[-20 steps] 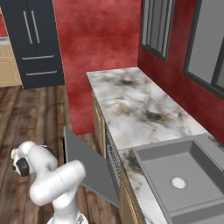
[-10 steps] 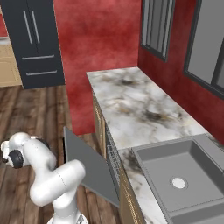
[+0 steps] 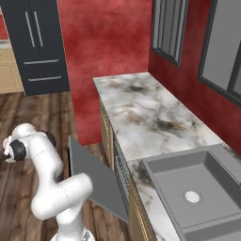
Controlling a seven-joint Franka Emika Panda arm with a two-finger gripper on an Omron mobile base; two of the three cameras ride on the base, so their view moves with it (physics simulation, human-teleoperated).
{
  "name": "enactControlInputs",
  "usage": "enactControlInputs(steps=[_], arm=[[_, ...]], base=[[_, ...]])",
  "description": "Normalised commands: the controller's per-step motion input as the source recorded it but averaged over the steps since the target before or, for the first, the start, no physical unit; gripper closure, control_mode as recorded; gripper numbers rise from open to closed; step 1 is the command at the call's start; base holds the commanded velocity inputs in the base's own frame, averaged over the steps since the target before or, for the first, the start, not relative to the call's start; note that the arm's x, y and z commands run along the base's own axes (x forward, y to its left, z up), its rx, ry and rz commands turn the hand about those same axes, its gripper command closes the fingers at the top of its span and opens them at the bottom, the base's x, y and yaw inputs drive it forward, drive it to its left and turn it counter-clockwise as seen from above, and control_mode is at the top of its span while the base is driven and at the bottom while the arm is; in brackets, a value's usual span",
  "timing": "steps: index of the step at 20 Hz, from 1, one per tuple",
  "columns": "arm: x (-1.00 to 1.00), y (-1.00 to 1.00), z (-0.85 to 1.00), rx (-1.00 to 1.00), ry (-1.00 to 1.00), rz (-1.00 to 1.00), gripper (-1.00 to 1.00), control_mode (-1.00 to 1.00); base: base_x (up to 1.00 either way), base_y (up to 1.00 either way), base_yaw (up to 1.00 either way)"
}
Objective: Open the dishwasher door and pull out the top rack.
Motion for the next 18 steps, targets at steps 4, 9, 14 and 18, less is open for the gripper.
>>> enactControlInputs(steps=[4, 9, 14, 18], arm=[[0.2, -0.8, 0.3, 0.18, 0.15, 0.0, -1.0, -1.0], [0.19, -0.79, 0.26, 0.17, 0.14, 0.01, -1.0, -1.0], [0.06, -0.67, 0.16, 0.14, 0.08, 0.02, -1.0, -1.0], [0.1, -0.57, 0.09, 0.14, 0.04, 0.03, -1.0, -1.0]], base=[[0.0, 0.0, 0.0], [0.0, 0.0, 0.0], [0.0, 0.0, 0.0], [0.0, 0.0, 0.0]])
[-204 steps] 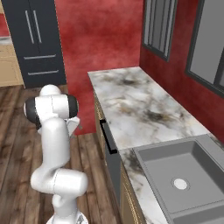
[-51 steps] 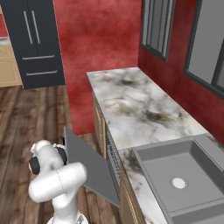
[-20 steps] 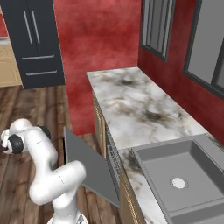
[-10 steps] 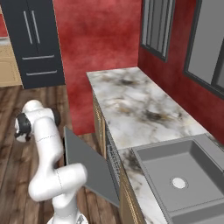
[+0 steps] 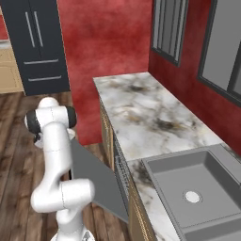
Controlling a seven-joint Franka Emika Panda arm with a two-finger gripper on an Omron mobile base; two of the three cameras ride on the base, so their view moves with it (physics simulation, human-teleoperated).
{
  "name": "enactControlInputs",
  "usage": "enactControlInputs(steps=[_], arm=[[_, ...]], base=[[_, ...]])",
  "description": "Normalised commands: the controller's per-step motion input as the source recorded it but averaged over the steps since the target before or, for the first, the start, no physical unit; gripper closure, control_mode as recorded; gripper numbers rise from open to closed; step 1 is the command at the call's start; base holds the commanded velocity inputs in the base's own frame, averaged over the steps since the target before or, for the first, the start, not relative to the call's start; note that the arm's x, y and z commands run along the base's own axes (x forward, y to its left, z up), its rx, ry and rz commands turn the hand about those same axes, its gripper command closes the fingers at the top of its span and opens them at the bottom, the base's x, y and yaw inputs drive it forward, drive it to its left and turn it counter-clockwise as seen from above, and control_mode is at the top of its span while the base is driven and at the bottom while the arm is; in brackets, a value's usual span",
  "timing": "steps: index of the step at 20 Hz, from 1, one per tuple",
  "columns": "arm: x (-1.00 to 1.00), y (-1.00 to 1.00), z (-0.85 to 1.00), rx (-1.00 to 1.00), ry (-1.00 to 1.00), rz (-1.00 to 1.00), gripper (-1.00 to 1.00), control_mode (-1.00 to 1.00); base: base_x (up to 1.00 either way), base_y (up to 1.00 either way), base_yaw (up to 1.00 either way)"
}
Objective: Open the dishwasher door and pull out the top rack.
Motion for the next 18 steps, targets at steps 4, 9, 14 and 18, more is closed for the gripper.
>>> enactControlInputs(steps=[4, 9, 14, 18], arm=[[0.28, -0.42, 0.0, 0.03, 0.04, 0.01, -1.0, -1.0], [0.38, -0.38, 0.0, 0.01, 0.07, 0.0, -1.0, -1.0], [0.33, -0.27, -0.04, 0.0, 0.02, 0.01, -1.0, -1.0], [0.3, -0.2, -0.12, 0.0, 0.0, 0.03, -1.0, -1.0]], base=[[0.0, 0.0, 0.0], [0.0, 0.0, 0.0], [0.0, 0.0, 0.0], [0.0, 0.0, 0.0]])
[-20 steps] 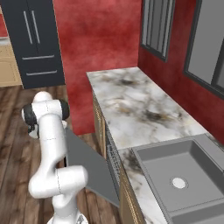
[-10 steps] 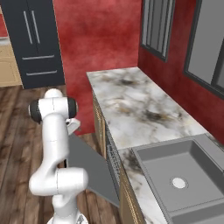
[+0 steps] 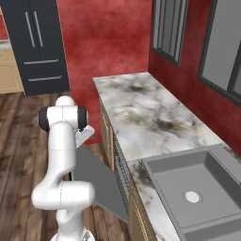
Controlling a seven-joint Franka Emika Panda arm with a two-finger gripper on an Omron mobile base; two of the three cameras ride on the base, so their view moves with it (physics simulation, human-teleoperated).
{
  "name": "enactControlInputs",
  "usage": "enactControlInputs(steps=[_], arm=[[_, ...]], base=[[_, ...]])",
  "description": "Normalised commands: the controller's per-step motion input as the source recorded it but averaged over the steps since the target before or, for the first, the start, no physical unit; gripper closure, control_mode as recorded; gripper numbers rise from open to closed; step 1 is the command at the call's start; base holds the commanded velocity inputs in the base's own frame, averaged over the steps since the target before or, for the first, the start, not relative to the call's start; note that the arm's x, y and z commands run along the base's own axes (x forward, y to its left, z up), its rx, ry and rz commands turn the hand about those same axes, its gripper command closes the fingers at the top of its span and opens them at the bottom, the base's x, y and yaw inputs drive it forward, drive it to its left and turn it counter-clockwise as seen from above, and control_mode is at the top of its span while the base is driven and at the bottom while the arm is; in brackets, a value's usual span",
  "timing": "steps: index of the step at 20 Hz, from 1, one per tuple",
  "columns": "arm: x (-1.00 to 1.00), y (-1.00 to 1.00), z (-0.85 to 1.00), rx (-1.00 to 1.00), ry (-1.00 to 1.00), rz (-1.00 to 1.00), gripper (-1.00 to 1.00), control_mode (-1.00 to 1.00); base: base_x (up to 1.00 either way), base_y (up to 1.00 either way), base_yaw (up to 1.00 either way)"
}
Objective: Open the dishwasher door and pull out the top rack.
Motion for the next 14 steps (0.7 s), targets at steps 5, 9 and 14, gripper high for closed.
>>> enactControlInputs(steps=[5, 9, 14], arm=[[0.1, -0.26, -0.27, 0.0, 0.01, 0.03, -1.0, -1.0], [0.09, -0.38, -0.33, 0.0, 0.0, 0.05, -1.0, -1.0], [0.06, -0.28, -0.35, 0.0, 0.02, 0.07, -1.0, -1.0]], base=[[0.0, 0.0, 0.0], [0.0, 0.0, 0.0], [0.0, 0.0, 0.0]])
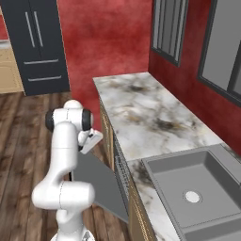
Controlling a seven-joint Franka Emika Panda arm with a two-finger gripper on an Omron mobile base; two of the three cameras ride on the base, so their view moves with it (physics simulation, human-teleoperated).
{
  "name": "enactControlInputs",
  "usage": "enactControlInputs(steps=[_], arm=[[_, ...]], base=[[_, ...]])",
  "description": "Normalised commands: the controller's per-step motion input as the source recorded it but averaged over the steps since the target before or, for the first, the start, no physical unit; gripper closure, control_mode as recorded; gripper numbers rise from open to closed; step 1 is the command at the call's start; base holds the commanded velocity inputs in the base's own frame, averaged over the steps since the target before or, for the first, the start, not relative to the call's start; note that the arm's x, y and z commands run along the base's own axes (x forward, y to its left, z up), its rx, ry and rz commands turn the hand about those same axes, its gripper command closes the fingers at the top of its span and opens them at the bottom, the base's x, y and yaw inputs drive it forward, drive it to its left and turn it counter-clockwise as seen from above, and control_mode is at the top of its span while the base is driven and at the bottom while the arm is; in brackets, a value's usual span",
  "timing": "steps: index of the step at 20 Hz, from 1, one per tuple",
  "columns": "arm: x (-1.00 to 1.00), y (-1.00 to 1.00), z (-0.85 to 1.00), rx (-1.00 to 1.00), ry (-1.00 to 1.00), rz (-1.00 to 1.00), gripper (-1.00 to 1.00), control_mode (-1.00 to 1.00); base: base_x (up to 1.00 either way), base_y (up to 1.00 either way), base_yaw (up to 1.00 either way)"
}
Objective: Open the dishwasher door and pull out the top rack.
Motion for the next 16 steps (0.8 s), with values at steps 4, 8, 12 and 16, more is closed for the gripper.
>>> enactControlInputs(steps=[4, 8, 12, 16], arm=[[0.01, -0.27, -0.37, 0.0, 0.0, 0.08, -1.0, -1.0], [0.01, -0.27, -0.37, 0.0, 0.0, 0.08, -1.0, -1.0], [0.07, -0.26, -0.34, 0.0, 0.0, 0.06, -1.0, -1.0], [0.01, -0.21, -0.32, 0.0, 0.0, 0.04, -1.0, -1.0]], base=[[0.0, 0.0, 0.0], [0.0, 0.0, 0.0], [0.0, 0.0, 0.0], [0.0, 0.0, 0.0]])
